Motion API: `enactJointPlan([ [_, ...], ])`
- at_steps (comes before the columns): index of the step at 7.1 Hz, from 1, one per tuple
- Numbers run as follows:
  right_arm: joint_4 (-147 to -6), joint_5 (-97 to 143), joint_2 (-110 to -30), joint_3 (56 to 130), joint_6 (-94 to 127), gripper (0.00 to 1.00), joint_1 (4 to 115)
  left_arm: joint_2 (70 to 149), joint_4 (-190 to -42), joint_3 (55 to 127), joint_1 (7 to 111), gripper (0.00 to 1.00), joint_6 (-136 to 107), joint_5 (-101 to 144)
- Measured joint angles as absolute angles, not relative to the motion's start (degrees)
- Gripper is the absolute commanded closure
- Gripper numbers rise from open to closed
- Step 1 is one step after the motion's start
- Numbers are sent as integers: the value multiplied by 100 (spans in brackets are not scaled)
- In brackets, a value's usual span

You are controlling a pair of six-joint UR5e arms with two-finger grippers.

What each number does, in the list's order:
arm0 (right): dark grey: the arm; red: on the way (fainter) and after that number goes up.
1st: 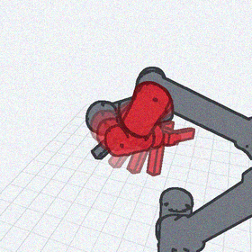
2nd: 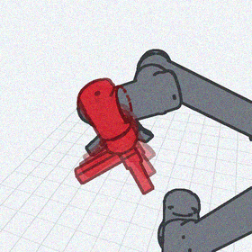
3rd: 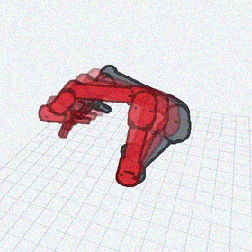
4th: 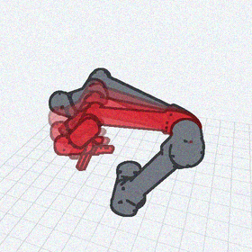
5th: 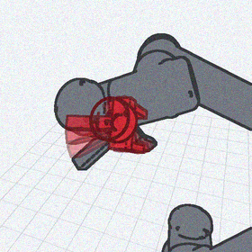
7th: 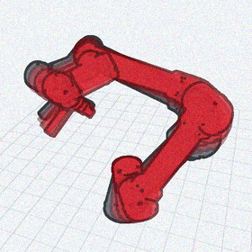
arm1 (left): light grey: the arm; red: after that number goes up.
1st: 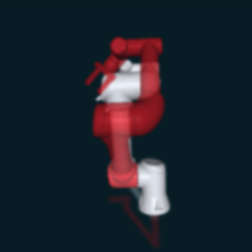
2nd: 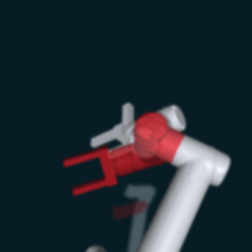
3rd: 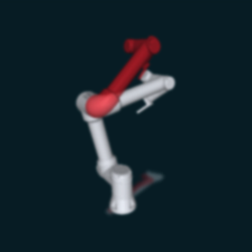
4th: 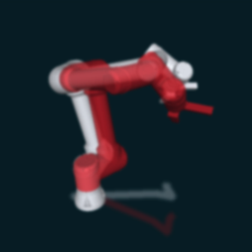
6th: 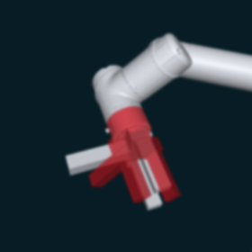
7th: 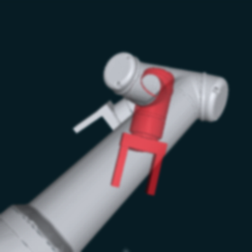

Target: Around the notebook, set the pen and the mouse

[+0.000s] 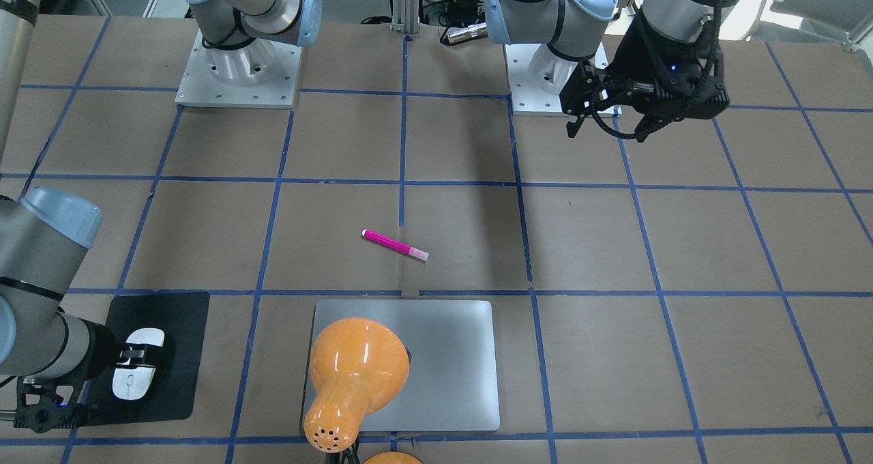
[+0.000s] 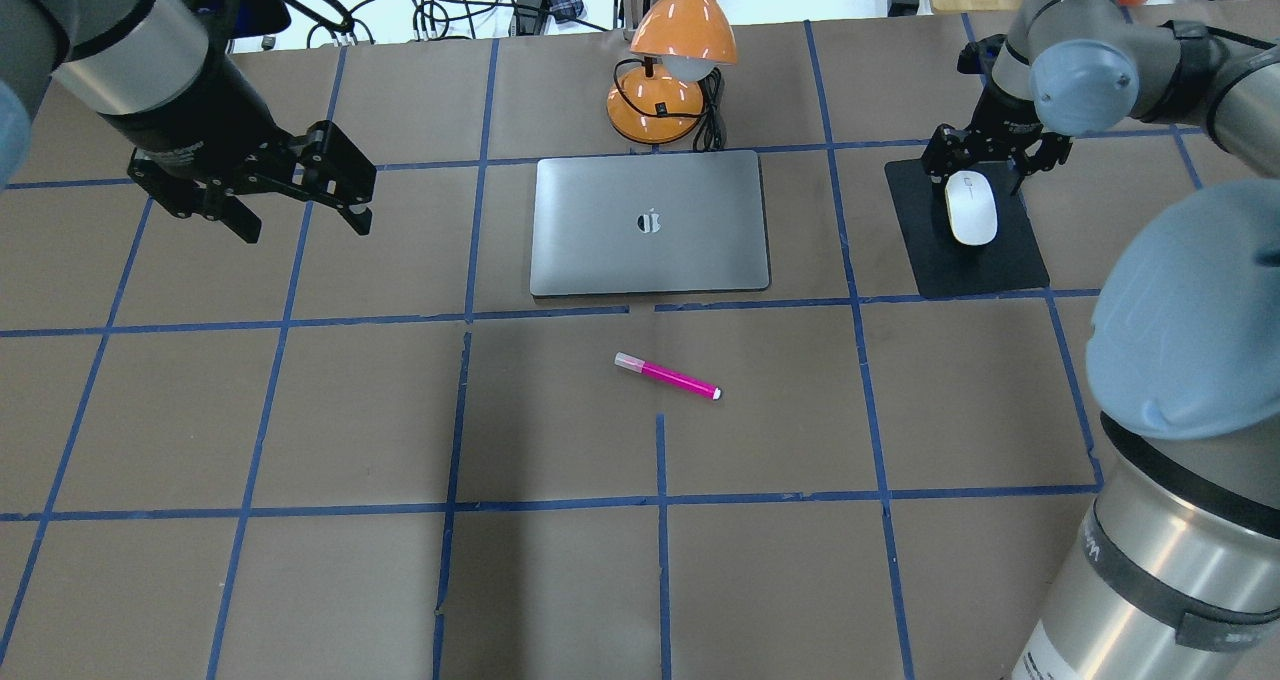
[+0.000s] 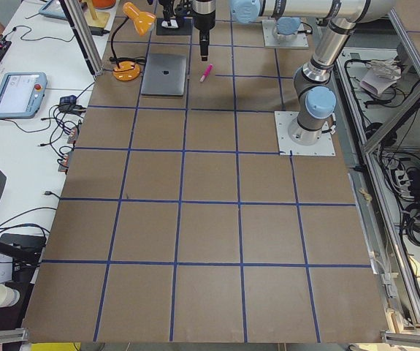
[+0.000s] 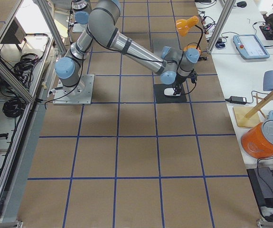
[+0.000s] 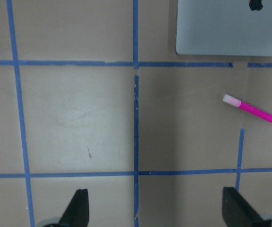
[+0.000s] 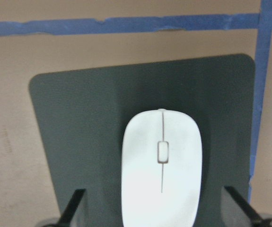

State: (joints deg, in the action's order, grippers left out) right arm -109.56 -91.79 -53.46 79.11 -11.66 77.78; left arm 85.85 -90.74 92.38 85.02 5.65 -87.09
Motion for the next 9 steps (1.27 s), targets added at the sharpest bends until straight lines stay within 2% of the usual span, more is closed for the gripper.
enactJointPlan([
  [2, -10183, -9173, -6061, 7766, -667, 0, 8260, 8605, -8629, 9246, 8429, 0, 368, -8814],
  [6, -8466, -8820, -8021, 7908, 501, 0, 9200, 8577, -8361, 9252, 8410, 0, -73, -8866],
  [9, -8194, -8851, -8219, 8095, 576, 0, 9295, 8574, -8355, 9247, 8370, 0, -79, -8867],
])
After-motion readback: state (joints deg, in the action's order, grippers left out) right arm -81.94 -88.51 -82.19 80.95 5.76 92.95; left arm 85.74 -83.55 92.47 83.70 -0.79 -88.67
